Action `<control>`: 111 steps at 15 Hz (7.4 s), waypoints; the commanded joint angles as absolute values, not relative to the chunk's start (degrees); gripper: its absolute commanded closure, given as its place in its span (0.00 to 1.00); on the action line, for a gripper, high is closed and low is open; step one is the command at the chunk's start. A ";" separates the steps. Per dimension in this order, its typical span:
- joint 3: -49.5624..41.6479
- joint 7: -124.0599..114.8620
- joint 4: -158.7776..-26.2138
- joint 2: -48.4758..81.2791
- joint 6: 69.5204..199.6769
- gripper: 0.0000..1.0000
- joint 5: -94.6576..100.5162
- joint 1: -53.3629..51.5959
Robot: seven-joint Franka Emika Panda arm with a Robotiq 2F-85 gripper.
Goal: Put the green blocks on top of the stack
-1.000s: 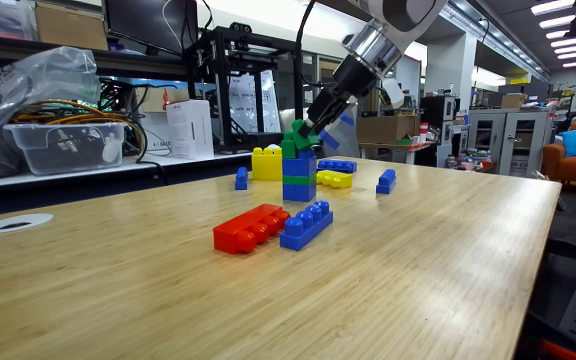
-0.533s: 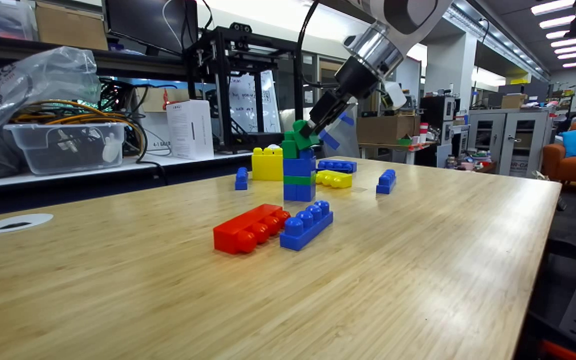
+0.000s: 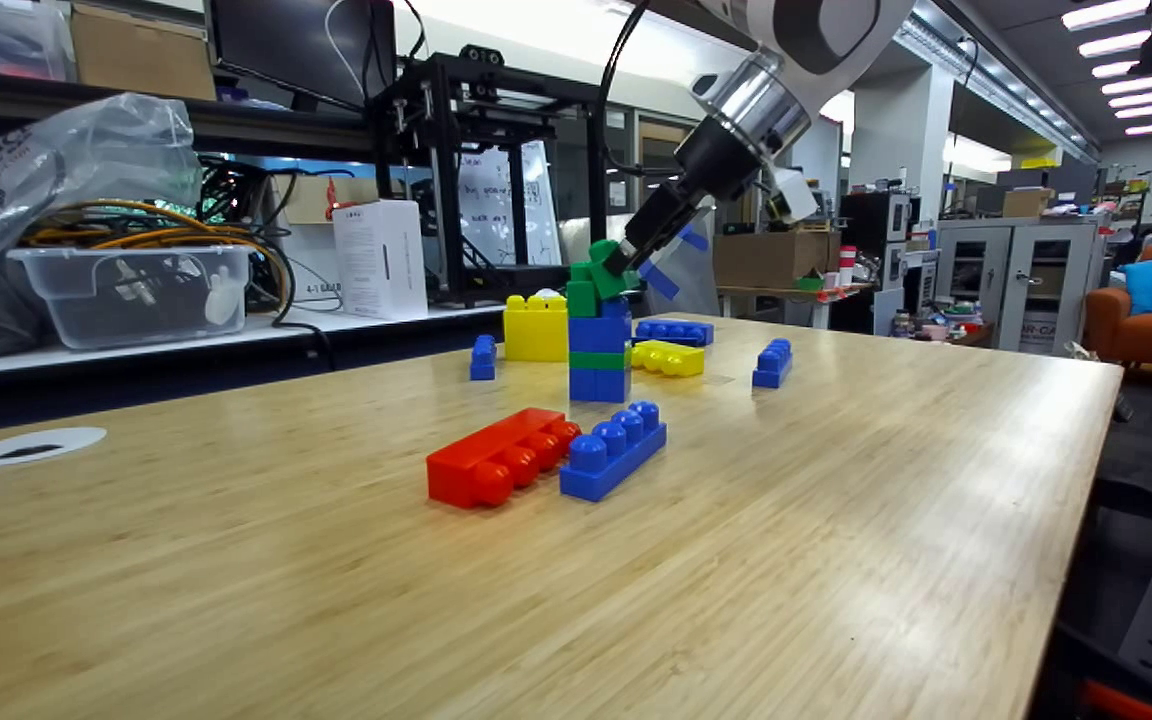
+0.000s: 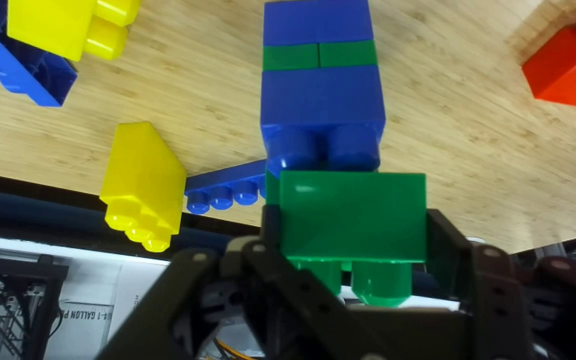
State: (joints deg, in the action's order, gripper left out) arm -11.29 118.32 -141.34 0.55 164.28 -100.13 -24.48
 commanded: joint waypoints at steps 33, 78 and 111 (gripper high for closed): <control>-18.95 125.51 -141.46 1.44 147.75 0.56 -96.93 -23.87; -4.42 136.71 -135.18 13.06 131.40 0.56 -96.51 -0.49; 7.45 76.62 -157.80 7.06 189.99 0.00 -54.82 -15.40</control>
State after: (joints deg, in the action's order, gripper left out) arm 7.33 87.10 -154.03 6.58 189.31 -63.61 -17.45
